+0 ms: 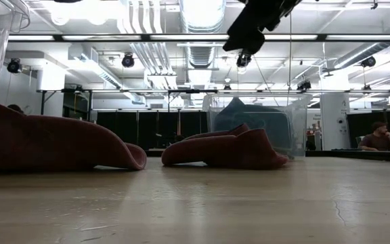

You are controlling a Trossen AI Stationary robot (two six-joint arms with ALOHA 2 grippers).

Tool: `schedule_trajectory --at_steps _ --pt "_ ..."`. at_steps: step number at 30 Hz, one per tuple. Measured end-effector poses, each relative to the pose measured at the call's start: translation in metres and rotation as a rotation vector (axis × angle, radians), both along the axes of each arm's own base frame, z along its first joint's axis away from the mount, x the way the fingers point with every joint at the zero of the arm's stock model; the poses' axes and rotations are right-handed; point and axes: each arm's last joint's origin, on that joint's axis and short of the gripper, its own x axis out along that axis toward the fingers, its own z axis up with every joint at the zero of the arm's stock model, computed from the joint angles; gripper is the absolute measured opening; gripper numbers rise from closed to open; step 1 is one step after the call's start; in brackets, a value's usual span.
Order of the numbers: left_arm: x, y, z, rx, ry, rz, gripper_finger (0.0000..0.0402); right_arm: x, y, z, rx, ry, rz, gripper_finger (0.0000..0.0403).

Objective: Pick & Place hat
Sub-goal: Put the left red cap into the bottom transparent bin

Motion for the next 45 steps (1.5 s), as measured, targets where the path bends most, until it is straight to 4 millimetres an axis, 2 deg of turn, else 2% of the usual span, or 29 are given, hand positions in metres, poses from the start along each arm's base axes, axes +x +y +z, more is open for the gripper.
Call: schedule_trajectory --at_steps 7,15,21,25,29,34,41,45 --pt "0.005 0.012 0.0 0.015 -0.005 0.025 0.0135 0.005 0.025 -0.021 -0.043 -0.141 0.113 0.021" --pt "0.007 0.015 0.0 0.012 -0.004 0.038 0.0135 0.004 0.04 -0.05 -0.046 -0.32 0.134 0.021" --pt "0.006 0.016 0.0 0.033 -0.01 0.015 0.0135 0.014 0.047 -0.073 -0.067 -0.329 0.111 0.021" --pt "0.007 0.017 0.0 0.059 -0.022 0.014 0.0135 0.032 0.051 -0.09 -0.054 -0.312 0.106 0.021" --pt "0.007 0.017 0.0 0.06 -0.021 0.019 0.0135 0.058 0.055 -0.103 -0.045 -0.273 0.101 0.021" --pt "0.004 0.018 -0.001 0.053 0.014 0.03 0.0135 0.086 0.06 -0.111 -0.056 -0.246 0.114 0.0209" --pt "-0.001 0.02 -0.004 0.058 0.081 0.05 0.0135 0.107 0.062 -0.109 -0.091 -0.136 0.119 0.0196" --pt "-0.002 0.02 -0.004 0.061 0.087 0.048 0.0135 0.117 0.064 -0.119 -0.103 -0.112 0.12 0.0187"
